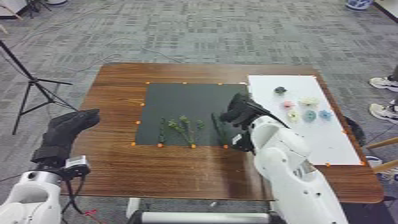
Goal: Arrange flowers
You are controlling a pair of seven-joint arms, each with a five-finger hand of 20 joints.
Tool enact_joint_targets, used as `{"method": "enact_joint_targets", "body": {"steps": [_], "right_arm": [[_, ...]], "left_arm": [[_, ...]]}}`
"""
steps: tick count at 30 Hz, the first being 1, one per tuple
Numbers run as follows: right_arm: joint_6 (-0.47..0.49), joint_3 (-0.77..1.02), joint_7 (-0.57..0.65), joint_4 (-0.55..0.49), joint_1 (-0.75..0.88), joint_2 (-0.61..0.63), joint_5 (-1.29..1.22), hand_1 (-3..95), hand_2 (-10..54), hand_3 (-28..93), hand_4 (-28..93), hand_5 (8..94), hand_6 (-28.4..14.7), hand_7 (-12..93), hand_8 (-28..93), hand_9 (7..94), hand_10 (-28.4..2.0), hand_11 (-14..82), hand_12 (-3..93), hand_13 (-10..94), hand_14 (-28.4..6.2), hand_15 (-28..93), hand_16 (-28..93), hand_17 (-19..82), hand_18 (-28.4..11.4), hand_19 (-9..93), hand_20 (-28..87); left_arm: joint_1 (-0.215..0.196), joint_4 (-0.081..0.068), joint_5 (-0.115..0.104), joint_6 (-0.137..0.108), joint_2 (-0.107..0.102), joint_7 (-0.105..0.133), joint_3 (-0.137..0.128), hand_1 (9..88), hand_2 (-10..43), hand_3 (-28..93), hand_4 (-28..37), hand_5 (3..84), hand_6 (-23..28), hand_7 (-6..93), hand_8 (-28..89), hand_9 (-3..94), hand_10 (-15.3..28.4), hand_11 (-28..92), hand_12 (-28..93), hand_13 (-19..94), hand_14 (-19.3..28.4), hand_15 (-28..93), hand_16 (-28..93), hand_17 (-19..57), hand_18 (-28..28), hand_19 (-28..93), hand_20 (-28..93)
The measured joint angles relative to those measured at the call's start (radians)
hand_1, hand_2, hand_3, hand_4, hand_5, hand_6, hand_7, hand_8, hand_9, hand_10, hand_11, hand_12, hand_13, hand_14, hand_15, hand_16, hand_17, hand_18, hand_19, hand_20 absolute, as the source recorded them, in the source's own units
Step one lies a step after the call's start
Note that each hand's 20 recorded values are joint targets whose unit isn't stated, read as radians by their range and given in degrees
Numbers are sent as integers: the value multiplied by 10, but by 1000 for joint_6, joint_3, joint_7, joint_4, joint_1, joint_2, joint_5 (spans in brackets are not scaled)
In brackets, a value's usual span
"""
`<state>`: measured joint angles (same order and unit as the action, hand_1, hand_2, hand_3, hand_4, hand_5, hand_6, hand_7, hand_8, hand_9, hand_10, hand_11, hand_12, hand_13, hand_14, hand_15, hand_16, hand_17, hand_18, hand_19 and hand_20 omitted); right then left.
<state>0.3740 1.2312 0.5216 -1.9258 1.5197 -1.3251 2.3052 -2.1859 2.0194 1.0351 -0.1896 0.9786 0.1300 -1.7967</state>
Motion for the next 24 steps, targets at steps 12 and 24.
{"method": "enact_joint_targets", "body": {"steps": [12,24], "right_arm": [[-73,145,-199,-64,50,183,89,383,-95,660,-178,552,-36,161,-66,622,-135,103,171,811,-57,534,324,518,-176,932,471],[-81,216,-223,50,104,323,150,384,-95,666,-194,553,-34,154,-71,619,-128,94,159,840,-42,538,330,542,-169,932,496]], "left_arm": [[-2,1,0,0,-1,-1,-7,299,-15,675,-176,537,25,173,-80,531,142,213,119,407,172,199,-11,74,115,52,171],[2,-1,0,4,-1,-1,-5,300,-14,672,-176,537,24,174,-80,530,141,213,120,406,172,199,-10,73,115,52,171]]}}
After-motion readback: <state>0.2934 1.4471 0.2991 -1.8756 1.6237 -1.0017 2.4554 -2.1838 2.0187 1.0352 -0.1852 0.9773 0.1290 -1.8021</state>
